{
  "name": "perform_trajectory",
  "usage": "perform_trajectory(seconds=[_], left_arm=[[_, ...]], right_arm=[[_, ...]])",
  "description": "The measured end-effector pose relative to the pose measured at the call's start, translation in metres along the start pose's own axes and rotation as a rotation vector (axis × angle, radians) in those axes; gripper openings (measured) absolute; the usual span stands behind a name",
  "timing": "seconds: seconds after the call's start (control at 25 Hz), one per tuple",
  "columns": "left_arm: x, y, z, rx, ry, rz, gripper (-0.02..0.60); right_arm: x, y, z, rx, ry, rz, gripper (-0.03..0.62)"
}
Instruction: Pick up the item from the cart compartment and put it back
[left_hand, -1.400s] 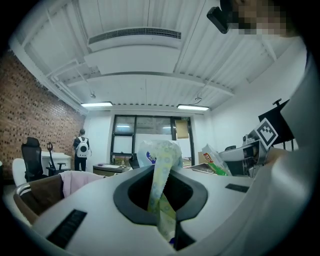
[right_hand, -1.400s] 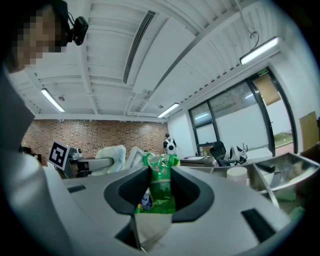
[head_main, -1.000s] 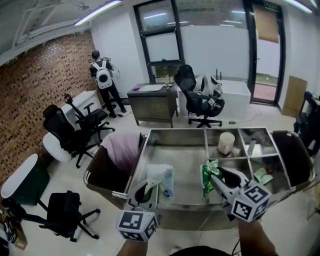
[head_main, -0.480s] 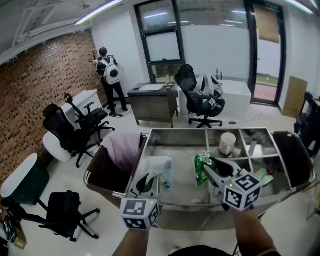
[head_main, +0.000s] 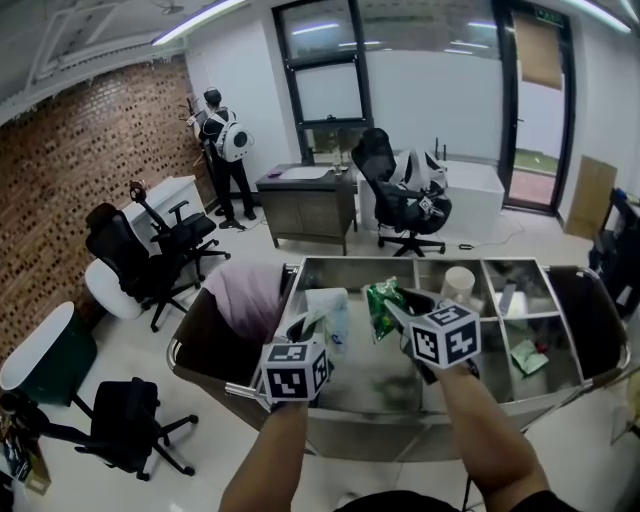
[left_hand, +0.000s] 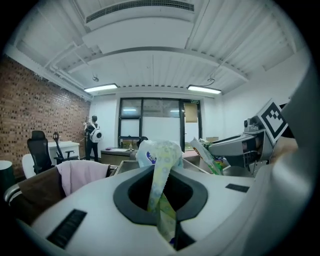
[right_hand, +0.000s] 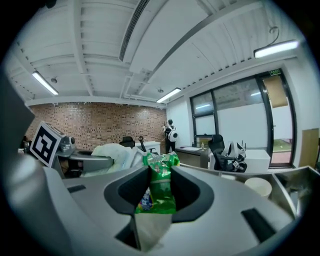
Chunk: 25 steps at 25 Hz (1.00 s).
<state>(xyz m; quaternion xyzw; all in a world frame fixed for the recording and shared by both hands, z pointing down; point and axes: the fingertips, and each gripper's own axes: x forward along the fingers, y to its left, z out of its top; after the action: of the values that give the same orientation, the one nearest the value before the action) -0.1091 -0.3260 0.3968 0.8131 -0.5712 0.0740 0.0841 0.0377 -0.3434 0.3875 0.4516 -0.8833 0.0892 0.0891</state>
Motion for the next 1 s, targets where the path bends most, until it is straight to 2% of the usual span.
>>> perform_trajectory(seconds=[0.24,0.64,0.72,0.76,0.8,0.84,0.88,1.0], left_arm=[[0.035,0.012,0.005,-0.016,0.036,0.013,0.015],[0.070,0.026,-0.036,-0.034,0.171,0.026,0.017],[0.070,0.026,-0.037,-0.031,0.183,0.025,0.027],[0.070,0.025,-0.036,-0.029,0.188,0.022,0.062],[0.071,0.024,-0.036,-0.026,0.195,0.018,0.131],[0.071,0.024,-0.036,-0.023,0.201,0.015,0.173],[0.072,0.024,-0.036,-0.022,0.202,0.015,0.186],[0.070,0.026,-0.036,-0.026,0.194,0.019,0.186]], right_arm=[[0.040,-0.016,-0.003,0.009,0.058,-0.026,0.149],[0.073,-0.018,-0.025,0.005,0.140,-0.037,0.153],[0.075,-0.017,-0.030,-0.003,0.172,-0.031,0.173],[0.077,-0.016,-0.034,-0.010,0.191,-0.030,0.204],[0.078,-0.016,-0.037,-0.018,0.209,-0.030,0.240],[0.079,-0.015,-0.039,-0.026,0.221,-0.031,0.299],[0.080,-0.014,-0.041,-0.031,0.229,-0.030,0.318],[0.079,-0.013,-0.040,-0.035,0.225,-0.029,0.318]])
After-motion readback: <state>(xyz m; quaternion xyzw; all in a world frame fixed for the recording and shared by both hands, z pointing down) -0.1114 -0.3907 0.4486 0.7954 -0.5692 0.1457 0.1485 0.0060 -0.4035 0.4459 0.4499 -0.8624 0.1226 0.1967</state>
